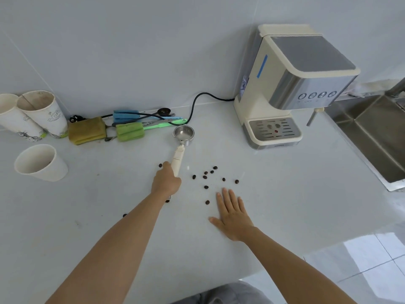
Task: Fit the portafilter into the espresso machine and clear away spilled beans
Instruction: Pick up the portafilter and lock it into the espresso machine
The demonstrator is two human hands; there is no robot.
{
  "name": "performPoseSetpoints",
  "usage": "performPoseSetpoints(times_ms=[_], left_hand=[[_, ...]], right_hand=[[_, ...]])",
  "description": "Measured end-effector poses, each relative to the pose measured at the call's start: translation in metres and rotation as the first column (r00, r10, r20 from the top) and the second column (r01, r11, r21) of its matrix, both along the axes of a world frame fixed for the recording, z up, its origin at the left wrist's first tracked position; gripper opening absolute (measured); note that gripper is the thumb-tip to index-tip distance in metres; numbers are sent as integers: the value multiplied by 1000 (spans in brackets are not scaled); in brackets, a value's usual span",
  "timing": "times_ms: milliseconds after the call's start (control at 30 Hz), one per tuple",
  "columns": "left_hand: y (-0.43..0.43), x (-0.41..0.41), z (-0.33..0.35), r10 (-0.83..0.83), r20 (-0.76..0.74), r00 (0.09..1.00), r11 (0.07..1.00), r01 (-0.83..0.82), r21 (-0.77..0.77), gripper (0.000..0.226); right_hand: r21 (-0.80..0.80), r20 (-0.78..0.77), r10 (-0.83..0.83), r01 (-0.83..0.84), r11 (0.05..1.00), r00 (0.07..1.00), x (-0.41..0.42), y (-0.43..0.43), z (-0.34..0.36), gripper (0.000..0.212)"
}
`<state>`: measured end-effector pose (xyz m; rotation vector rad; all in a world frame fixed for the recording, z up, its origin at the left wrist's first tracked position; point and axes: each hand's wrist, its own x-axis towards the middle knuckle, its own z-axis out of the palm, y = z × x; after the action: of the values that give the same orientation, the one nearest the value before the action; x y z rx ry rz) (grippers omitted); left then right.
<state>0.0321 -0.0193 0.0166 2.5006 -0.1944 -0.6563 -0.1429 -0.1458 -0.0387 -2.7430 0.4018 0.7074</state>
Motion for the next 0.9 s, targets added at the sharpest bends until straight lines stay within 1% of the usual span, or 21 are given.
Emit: performPoseSetpoints(times_ms=[67, 167, 300, 367, 500, 567, 633, 667, 733, 833, 900], left_hand=[[0, 4, 8, -77, 22, 997, 997, 77, 3, 35], [-5, 7, 19, -168, 48, 985, 986, 167, 25, 35], [-22, 4, 30, -252, 88, 964, 967, 249, 43, 37], [-33, -1, 35, -278, 90, 956, 960, 274, 52, 39], [-60, -10, 42, -344, 95, 934, 939, 341, 55, 35], [-79, -15, 45, -359, 105, 928, 933, 355, 52, 34], [-98, -20, 48, -369, 103, 924, 929, 365, 61, 36], [-109, -23, 49, -376, 100, 921, 927, 371, 64, 37], [-128, -28, 50, -386, 98, 917, 922, 381, 69, 39], [-156, -34, 51, -383, 92, 919, 922, 375, 95, 40], [-172, -39, 54, -372, 63, 926, 926, 366, 91, 39]], right_hand=[[38, -12, -23, 23, 999, 1000, 1, 0, 4, 77], [152, 22, -103, 98, 983, 994, 3, -5, 19, 74], [175, 233, -208, 169, 970, 950, 12, -27, 59, 72], [150, 361, -223, 179, 972, 906, 20, -49, 88, 73], [62, 604, -219, 229, 971, 766, 37, -107, 150, 73], [-28, 688, -180, 273, 961, 703, 44, -140, 175, 72], [-93, 740, -151, 322, 942, 656, 50, -175, 196, 75], [-107, 747, -146, 334, 937, 649, 53, -193, 206, 76], [-147, 733, -118, 325, 934, 670, 58, -227, 220, 79], [-213, 680, -45, 256, 943, 732, 65, -273, 231, 80], [-238, 615, 12, 171, 956, 788, 70, -295, 234, 78]])
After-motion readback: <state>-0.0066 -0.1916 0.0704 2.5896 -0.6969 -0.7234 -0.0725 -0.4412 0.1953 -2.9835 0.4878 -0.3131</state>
